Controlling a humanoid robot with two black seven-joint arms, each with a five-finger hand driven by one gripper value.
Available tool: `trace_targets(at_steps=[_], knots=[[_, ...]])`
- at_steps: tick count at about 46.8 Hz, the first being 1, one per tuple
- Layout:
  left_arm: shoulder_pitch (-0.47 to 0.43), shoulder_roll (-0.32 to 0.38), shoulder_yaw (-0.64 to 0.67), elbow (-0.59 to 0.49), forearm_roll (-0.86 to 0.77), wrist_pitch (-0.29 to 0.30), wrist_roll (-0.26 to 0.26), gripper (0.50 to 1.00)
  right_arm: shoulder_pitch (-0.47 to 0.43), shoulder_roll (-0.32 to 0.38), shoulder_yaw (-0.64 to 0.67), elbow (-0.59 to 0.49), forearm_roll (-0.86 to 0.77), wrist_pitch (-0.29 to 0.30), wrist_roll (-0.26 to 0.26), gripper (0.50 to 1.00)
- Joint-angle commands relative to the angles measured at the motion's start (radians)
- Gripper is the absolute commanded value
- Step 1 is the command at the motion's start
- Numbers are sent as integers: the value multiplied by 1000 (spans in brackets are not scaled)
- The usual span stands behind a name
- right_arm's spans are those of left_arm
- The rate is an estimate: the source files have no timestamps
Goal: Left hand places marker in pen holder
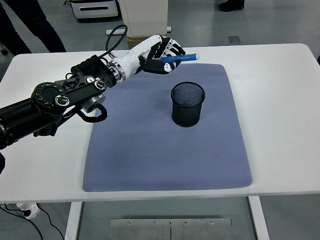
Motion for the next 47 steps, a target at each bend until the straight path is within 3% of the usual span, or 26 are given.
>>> trace_targets(at_steps=[1,9,27,47], knots=[[2,-13,-7,-11,-17,-9,0,500,0,0,1,0,0,0,0,1000],[9,-47,-30,-17,-78,-32,-1,500,0,0,0,0,0,0,0,1000],[51,-54,-52,-72,-216,-67,-5,500,0,0,0,0,0,0,0,1000],[132,-70,-95,-86,-246,-96,-12,500,0,0,1,0,1,0,0,1000]])
